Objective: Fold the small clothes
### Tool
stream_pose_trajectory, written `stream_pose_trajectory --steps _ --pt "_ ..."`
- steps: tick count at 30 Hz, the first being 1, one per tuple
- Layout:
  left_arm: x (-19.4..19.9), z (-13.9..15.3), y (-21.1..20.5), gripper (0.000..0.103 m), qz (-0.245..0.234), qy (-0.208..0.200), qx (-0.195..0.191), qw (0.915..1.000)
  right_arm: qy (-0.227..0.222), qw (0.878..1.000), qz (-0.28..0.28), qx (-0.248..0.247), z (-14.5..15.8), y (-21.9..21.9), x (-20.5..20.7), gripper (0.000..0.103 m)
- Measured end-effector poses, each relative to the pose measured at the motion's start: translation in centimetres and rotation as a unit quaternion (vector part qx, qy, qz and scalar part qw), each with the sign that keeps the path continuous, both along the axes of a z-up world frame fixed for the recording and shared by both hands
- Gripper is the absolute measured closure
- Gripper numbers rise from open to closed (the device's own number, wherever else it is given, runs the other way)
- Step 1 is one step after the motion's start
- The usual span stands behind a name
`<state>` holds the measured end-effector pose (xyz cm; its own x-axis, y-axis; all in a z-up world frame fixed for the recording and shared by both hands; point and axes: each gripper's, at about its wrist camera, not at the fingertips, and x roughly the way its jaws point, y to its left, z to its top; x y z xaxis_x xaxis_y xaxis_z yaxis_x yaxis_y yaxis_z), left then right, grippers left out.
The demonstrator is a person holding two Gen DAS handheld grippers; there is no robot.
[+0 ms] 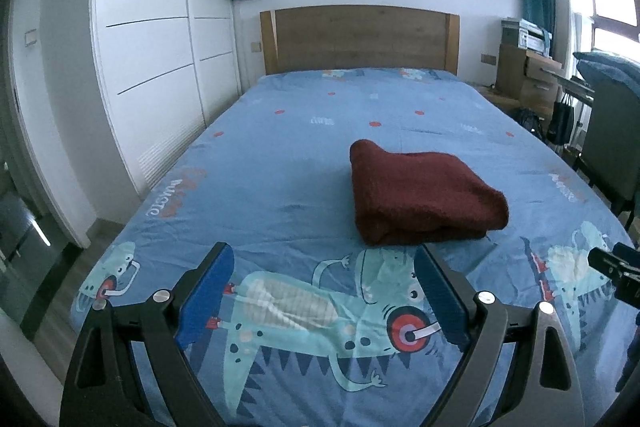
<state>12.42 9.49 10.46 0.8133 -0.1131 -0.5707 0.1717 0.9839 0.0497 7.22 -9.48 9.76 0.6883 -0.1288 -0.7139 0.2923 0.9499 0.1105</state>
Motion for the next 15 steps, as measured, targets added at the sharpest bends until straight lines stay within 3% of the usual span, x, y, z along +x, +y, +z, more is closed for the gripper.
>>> stream_pose_trajectory --steps 3,7,15 --pt "-0.5 0.4 -0.1 0.014 0.000 -0.005 -0.005 1.0000 -0.005 1.000 -0.006 -0.007 0.4 0.0 -0.6 0.018" --pt "-1.1 1.0 -0.4 0.014 -0.001 -0.018 0.001 0.9998 -0.014 1.000 -0.015 -0.011 0.8 -0.2 -1.5 0.001" --pt "-1.6 1.3 -1.4 0.014 0.004 -0.026 0.015 0.9995 -0.027 0.999 -0.027 -0.021 1.1 -0.4 -2.5 0.001"
